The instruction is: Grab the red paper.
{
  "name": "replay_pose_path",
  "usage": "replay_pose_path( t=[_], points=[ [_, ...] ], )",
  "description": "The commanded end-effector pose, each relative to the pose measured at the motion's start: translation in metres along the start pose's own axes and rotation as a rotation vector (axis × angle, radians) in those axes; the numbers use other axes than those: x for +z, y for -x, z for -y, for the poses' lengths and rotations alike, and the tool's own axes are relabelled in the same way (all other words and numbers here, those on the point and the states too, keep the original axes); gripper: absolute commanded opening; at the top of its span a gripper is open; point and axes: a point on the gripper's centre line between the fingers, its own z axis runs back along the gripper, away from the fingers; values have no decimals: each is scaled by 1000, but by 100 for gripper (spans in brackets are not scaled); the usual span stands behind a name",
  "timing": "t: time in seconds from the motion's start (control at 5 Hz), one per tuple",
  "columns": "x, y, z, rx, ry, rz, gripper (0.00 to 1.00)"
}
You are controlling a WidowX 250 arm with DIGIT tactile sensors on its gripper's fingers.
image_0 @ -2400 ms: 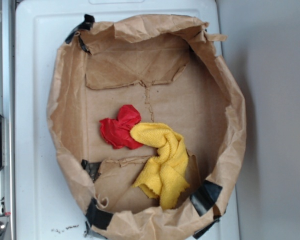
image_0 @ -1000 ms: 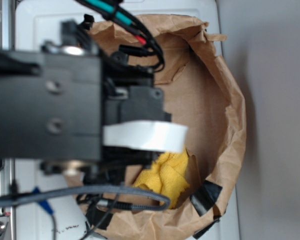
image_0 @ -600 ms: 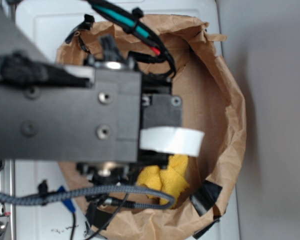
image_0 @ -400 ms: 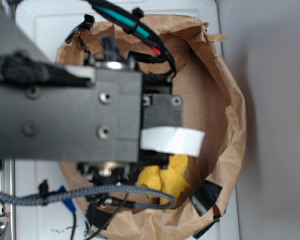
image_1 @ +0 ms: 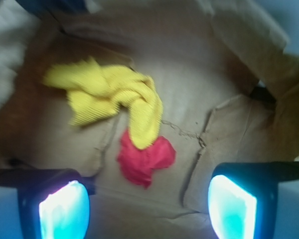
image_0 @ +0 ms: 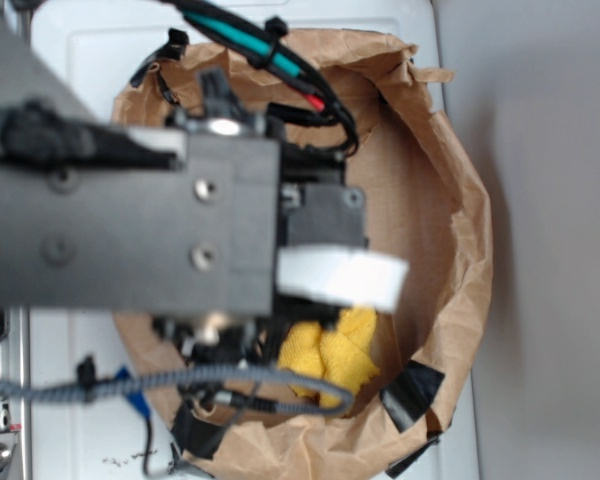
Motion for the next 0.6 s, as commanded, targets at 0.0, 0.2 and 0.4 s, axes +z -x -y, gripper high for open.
replay_pose_path(
  t=[0.0,0.2,0.4],
  points=[
    [-37,6,-17,-14,12,133,100],
    [-58,2,-16,-80,50,132,100],
    [-78,-5,-6,-159,116,102,100]
  ],
)
